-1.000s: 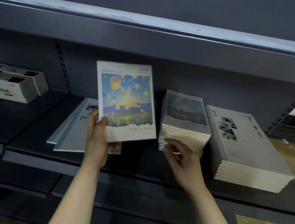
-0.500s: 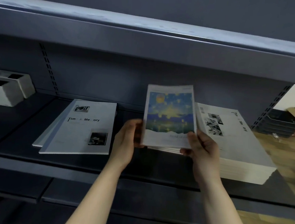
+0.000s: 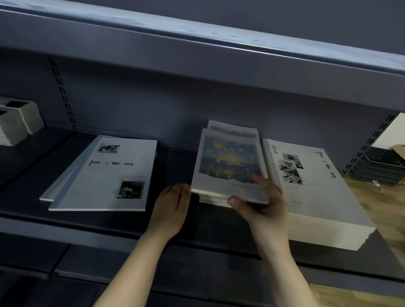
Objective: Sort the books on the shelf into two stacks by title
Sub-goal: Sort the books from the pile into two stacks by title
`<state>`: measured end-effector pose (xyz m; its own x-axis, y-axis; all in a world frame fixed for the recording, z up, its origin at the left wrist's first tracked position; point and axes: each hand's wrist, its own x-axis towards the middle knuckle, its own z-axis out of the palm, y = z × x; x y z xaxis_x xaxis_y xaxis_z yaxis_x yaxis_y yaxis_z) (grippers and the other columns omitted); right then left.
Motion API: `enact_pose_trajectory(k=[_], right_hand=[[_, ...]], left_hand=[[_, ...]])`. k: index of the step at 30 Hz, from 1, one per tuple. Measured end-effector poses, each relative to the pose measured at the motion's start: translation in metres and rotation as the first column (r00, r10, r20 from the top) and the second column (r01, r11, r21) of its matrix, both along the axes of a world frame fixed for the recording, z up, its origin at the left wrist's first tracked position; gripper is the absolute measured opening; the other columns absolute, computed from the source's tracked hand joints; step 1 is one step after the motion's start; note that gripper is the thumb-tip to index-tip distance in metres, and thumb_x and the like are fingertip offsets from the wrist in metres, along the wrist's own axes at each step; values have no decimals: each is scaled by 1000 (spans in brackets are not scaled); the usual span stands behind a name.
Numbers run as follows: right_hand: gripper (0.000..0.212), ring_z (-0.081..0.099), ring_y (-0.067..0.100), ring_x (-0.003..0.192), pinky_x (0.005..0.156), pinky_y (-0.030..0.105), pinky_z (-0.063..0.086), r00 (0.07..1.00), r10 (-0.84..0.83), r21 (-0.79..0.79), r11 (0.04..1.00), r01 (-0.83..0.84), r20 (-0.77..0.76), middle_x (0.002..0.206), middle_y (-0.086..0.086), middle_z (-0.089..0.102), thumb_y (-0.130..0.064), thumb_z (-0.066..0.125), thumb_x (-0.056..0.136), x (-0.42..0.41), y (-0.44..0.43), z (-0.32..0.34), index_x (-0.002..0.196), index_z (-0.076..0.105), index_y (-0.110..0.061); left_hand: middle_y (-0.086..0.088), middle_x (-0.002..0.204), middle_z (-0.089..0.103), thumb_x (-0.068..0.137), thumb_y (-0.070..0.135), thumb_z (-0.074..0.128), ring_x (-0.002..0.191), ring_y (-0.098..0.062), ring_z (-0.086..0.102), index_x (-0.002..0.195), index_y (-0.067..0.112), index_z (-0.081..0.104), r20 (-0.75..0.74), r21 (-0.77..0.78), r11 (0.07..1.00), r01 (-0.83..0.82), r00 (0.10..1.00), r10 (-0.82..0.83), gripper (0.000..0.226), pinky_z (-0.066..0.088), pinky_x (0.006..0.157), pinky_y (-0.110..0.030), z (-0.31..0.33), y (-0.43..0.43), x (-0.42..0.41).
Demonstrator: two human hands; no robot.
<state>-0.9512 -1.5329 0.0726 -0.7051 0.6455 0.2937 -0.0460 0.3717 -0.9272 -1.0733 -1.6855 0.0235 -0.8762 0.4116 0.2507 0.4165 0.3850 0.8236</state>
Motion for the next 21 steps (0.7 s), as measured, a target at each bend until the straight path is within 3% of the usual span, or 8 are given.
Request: enact_pose_trajectory(k=[5,9,13,16,18,20,21], right_hand=[[58,49,6,114,92,4,34,999,-52,86,995,52,0,123,-4,50,-28,87,62,0,0,2,113,60,-35],[57,44,-12,104,82,-6,30,997,-76,107,991,79,-32,119,-3,46,-25,87,62,-1,2,1,112,61,-29],[56,37,-6,99,78,-7,29,996,-85,181,979,90,-35,121,5,41,-20,87,62,-6,9,2,113,64,-18],[57,35,-8,103,86,-3,31,996,-89,237,968,82,16,125,1,42,-31,85,64,-12,17,4,116,62,-24],[58,39,-16,95,92,6,39,994,-103,243,966,93,29,125,-2,43,-33,84,65,-16,22,4,118,62,-23],[56,49,-17,93,82,11,48,994,-105,209,973,99,18,125,-2,44,-29,85,66,-20,23,6,117,62,-21],[57,57,-8,91,77,18,54,994,-106,193,976,102,11,125,-1,44,-29,85,65,-22,24,5,117,62,-21]], left_hand=[[0,99,61,101,21,36,95,-18,56,103,12,64,-40,-36,999,-15,999,13,29,47,85,-36,-10,1,-6],[-1,98,61,101,20,37,94,-19,56,102,13,64,-67,-54,998,-29,997,25,29,46,83,-35,-13,2,-8],[-1,99,63,98,27,33,93,-18,55,100,14,65,-91,-78,996,-37,995,29,34,45,82,-31,-16,2,-8],[-1,100,62,95,27,35,93,-16,52,99,14,65,-126,-106,993,-52,991,38,33,41,82,-30,-17,4,-7],[-2,100,62,94,30,32,94,-17,51,99,14,65,-136,-126,990,-65,990,48,37,42,84,-32,-17,5,-5],[-2,100,62,92,32,29,95,-18,52,99,15,66,-136,-137,988,-73,989,54,41,43,86,-35,-18,5,-5],[-2,100,62,92,33,29,95,-19,52,99,15,66,-140,-140,987,-75,989,56,41,43,86,-35,-18,5,-5]])
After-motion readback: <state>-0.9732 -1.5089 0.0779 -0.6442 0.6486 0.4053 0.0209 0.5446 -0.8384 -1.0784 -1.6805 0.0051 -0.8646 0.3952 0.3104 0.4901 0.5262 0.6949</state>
